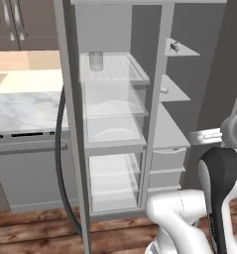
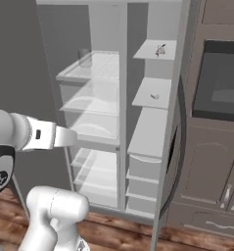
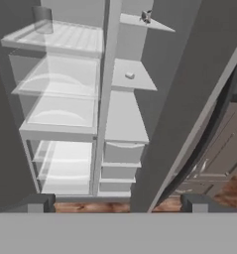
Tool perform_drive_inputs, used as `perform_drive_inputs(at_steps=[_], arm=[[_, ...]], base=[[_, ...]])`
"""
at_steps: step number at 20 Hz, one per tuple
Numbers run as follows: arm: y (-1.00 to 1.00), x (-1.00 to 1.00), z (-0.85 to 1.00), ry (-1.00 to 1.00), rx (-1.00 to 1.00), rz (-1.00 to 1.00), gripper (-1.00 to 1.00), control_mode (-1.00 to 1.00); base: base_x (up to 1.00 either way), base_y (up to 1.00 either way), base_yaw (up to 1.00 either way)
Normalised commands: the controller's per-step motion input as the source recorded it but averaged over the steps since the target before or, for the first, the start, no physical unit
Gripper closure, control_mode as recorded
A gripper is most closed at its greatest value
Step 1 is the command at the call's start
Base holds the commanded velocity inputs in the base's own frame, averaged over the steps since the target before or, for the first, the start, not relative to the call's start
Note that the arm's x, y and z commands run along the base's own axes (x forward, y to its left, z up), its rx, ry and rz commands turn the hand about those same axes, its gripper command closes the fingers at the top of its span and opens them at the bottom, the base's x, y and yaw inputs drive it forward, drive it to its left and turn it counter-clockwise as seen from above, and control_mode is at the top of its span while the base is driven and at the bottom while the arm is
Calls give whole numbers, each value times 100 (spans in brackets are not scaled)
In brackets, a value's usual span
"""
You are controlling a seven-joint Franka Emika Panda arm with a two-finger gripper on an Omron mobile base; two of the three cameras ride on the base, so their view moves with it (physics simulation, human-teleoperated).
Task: There's a fish in the fridge that needs to be moved to the freezer for freezing. Pick up the fish from the fridge, place it on any shelf in the freezer, and close the fridge and freezer doors when done.
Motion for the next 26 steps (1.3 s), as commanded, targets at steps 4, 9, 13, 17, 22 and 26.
perform_drive_inputs(at_steps=[4, 9, 13, 17, 22, 26], arm=[[0, 0, 0, 0, 0, 0, -100, 100], [0, 0, 0, 0, 0, 0, -100, 100], [0, 0, 0, 0, 0, 0, -100, 100], [0, 0, 0, 0, 0, 0, -100, 100], [0, 0, 0, 0, 0, 0, -100, 100], [0, 0, 0, 0, 0, 0, -100, 100]], base=[[0, 10, -20], [0, 12, -22], [0, -1, -17], [0, 21, -4], [17, 14, 1], [28, 0, 6]])
